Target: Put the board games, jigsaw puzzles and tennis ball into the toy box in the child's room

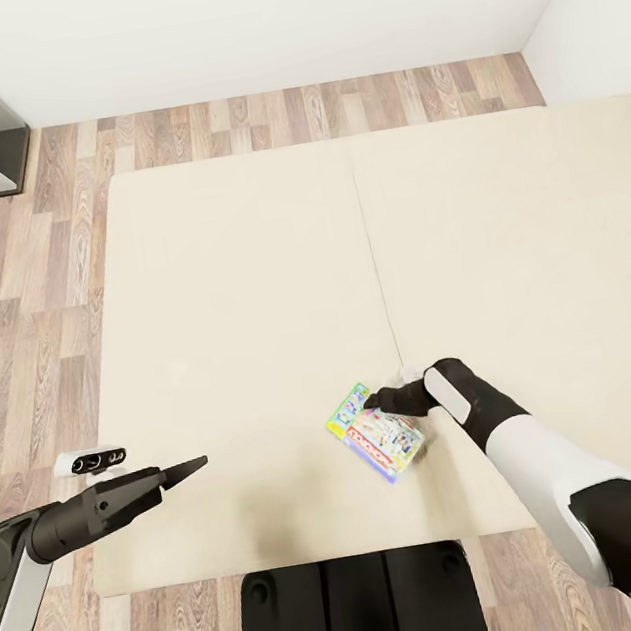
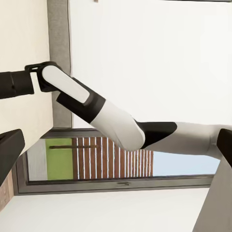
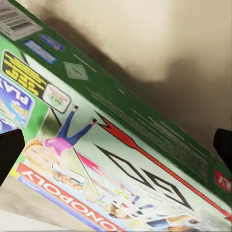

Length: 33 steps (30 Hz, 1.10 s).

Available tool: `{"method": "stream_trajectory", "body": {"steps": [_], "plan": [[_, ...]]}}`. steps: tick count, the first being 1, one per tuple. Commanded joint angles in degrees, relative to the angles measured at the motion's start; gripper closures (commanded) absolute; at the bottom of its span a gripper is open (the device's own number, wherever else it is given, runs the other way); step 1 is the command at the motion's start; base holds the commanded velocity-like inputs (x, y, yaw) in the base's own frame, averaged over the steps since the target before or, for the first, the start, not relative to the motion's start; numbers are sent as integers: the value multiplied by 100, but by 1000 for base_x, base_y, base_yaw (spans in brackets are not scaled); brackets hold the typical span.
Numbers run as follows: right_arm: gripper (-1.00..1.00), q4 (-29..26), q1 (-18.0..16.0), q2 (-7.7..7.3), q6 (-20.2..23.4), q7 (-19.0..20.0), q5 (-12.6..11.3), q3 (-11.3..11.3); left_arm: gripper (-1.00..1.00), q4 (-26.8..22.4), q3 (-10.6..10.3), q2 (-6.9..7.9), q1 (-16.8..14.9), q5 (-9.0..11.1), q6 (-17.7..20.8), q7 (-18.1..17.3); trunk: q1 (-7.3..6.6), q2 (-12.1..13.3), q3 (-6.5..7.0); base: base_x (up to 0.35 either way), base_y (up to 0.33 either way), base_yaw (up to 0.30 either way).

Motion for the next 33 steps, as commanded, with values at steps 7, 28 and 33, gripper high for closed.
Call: {"method": "stream_trajectory", "body": {"steps": [7, 28, 33], "plan": [[-100, 333, 1, 70, -10, 709, -57, 188, -100, -1, -3, 1, -3, -8, 56, -21, 6, -6, -6, 0, 0, 0], [-100, 352, 1, 143, -81, 1131, -141, 193, -100, -1, -3, -4, -3, -7, 55, -21, 6, -6, -6, 0, 0, 0], [-100, 350, 11, 359, -464, 1388, -143, 181, -100, -1, -3, -1, -3, -8, 56, -21, 6, -6, -6, 0, 0, 0]]}}
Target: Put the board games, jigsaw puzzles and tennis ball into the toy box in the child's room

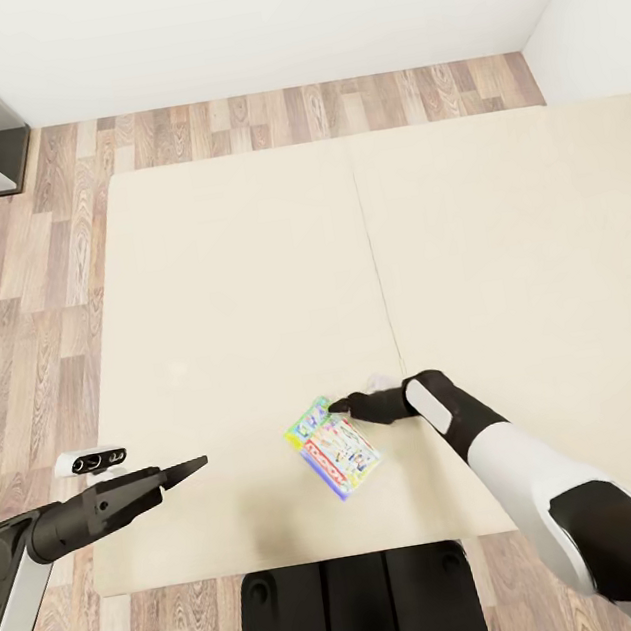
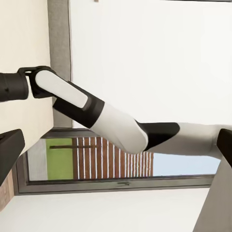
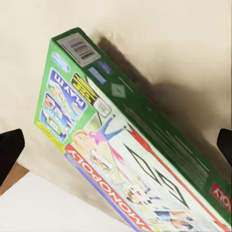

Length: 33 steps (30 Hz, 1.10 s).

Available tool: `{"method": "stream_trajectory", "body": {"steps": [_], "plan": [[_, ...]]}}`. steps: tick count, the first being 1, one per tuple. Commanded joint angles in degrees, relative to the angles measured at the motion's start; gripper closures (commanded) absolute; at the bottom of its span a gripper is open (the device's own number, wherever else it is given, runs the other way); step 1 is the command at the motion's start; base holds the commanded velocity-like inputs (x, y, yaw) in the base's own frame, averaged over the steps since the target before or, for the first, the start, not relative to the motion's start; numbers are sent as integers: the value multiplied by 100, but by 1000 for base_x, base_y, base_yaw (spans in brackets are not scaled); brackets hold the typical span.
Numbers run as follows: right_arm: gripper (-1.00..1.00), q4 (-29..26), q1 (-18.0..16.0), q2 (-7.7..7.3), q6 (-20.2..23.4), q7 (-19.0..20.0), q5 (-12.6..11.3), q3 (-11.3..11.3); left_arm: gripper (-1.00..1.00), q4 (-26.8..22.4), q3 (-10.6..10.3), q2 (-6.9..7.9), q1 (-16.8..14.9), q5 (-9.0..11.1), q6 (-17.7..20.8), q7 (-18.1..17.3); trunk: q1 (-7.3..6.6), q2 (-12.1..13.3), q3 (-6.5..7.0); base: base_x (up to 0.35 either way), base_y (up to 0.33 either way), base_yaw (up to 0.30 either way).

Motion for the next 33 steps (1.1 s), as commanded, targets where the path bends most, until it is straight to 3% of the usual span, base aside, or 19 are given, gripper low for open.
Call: {"method": "stream_trajectory", "body": {"steps": [1, 10, 20, 33], "plan": [[-100, -1, -1, 22, -83, 44, 29, 8, -100, -2, 2, 3, -1, -2, 60, -20, 3, -9, -6, 0, 0, 0], [-100, -8, 179, 73, -232, 75, 34, 13, -100, -2, 7, 5, -1, -4, 61, -20, 3, -9, -6, 0, 0, 0], [-100, 9, 253, 52, 196, 15, 84, 16, -100, -2, -1, -3, -1, -13, 60, -18, 3, -9, -6, 0, 0, 0], [-100, 114, 406, 26, 166, 64, 111, 16, -100, -2, 3, -2, -1, -13, 60, -20, 3, -9, -6, 0, 0, 0]]}}
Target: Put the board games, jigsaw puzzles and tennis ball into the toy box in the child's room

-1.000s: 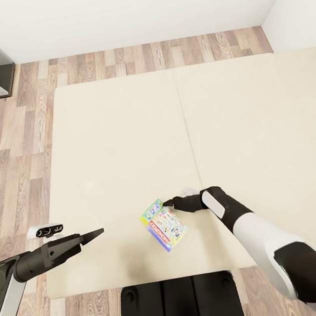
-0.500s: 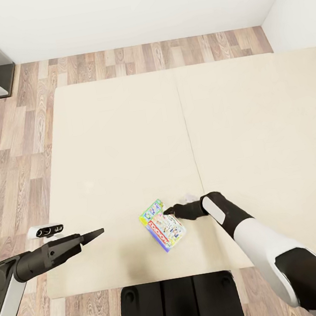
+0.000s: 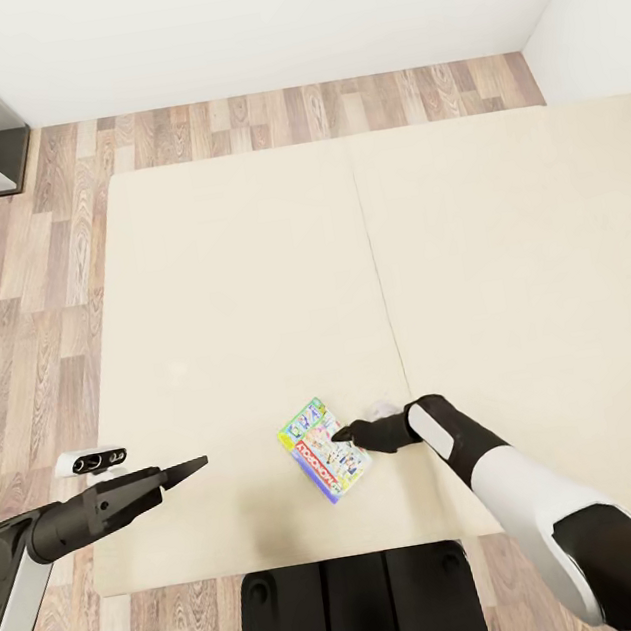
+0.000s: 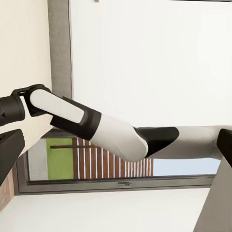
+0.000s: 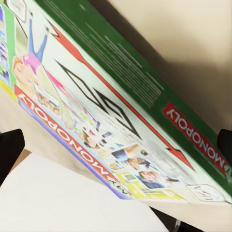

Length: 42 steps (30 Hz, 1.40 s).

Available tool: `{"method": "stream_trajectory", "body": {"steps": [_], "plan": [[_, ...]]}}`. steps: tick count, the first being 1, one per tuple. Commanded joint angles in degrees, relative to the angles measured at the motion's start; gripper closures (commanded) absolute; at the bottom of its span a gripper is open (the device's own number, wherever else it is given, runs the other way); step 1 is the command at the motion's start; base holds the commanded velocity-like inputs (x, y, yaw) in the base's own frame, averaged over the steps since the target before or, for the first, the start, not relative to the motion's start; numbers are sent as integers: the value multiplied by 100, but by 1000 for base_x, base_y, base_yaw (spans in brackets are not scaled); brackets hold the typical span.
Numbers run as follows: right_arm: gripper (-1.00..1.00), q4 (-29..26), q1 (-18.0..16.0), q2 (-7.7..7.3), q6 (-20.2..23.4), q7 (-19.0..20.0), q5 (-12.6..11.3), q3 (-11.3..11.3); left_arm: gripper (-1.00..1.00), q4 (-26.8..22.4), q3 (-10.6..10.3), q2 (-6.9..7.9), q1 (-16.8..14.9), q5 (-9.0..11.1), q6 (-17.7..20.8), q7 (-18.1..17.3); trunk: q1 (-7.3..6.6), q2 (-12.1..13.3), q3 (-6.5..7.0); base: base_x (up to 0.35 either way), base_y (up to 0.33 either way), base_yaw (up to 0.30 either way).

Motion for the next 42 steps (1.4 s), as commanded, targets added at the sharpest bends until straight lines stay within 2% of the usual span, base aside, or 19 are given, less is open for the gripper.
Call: {"method": "stream_trajectory", "body": {"steps": [1, 20, 42], "plan": [[-100, -2, 2, -2, 11, 29, 29, 11, -100, -2, -2, 1, -1, -1, 61, -20, 3, -9, -6, 0, 0, 0], [-100, -11, 21, 52, -484, 45, 34, 42, -100, -2, -14, -4, -1, -36, 61, 32, 3, -9, -6, 0, 0, 0], [-100, -10, 22, 113, -513, 45, 34, 44, -100, -2, -16, -9, -1, -37, 61, 32, 3, -9, -6, 0, 18, 0]]}}
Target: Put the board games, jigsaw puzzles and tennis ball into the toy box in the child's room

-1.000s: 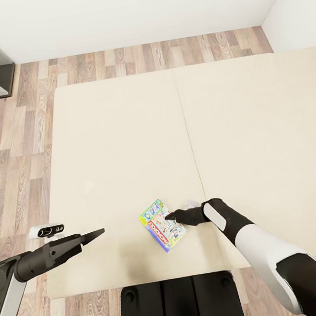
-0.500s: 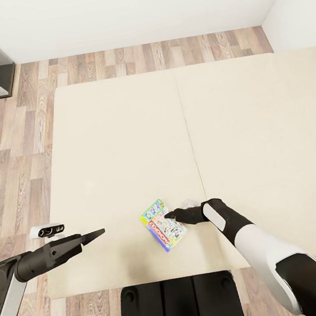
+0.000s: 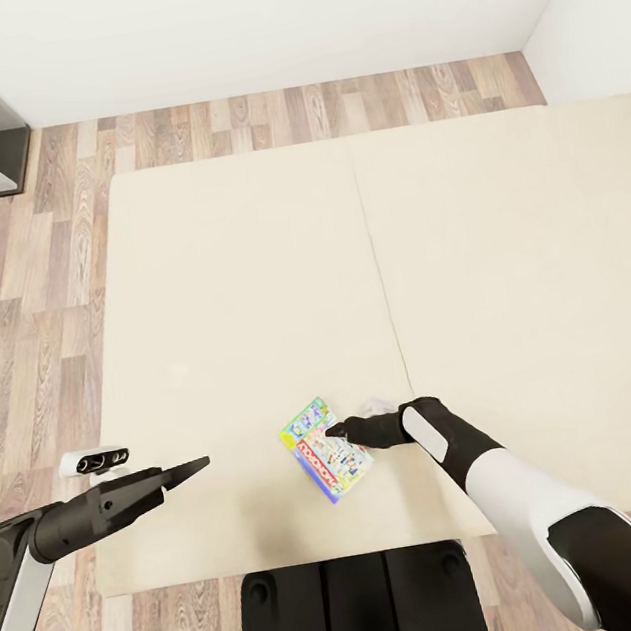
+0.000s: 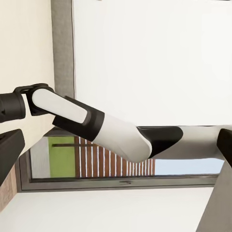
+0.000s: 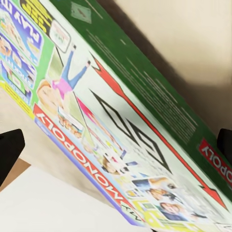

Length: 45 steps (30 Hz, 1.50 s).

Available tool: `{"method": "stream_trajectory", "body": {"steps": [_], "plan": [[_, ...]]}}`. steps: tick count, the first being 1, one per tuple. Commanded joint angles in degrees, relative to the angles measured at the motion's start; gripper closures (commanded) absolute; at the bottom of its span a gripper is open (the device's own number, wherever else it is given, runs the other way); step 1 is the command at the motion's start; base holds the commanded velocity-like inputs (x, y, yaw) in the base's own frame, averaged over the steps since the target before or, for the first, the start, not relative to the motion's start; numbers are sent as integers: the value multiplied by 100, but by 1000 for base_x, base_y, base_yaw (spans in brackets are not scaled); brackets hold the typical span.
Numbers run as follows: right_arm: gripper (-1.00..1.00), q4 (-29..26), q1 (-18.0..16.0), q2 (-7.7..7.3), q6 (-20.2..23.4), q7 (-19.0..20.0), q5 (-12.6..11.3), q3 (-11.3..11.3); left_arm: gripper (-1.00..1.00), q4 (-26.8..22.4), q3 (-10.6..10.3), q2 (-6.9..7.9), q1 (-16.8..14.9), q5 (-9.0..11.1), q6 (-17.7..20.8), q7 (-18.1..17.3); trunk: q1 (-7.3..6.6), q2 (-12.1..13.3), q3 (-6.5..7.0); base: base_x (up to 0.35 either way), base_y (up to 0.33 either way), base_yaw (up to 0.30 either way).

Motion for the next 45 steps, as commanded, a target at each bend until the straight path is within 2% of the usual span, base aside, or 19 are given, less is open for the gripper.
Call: {"method": "stream_trajectory", "body": {"steps": [1, 27, 45], "plan": [[-100, -2, -2, -1, 14, 16, 13, 11, -100, -1, 0, 2, -1, 0, 61, -20, 3, -9, -6, 0, 36, 0], [-100, -2, 3, 8, 14, 16, 13, 18, -100, -1, 0, 2, -1, -1, 61, -20, 3, -9, -6, 0, 40, 0], [-100, -2, 4, 17, 14, 16, 13, 11, -100, -1, 1, 2, -1, -1, 61, -24, 3, -9, -6, 0, 102, 0]]}}
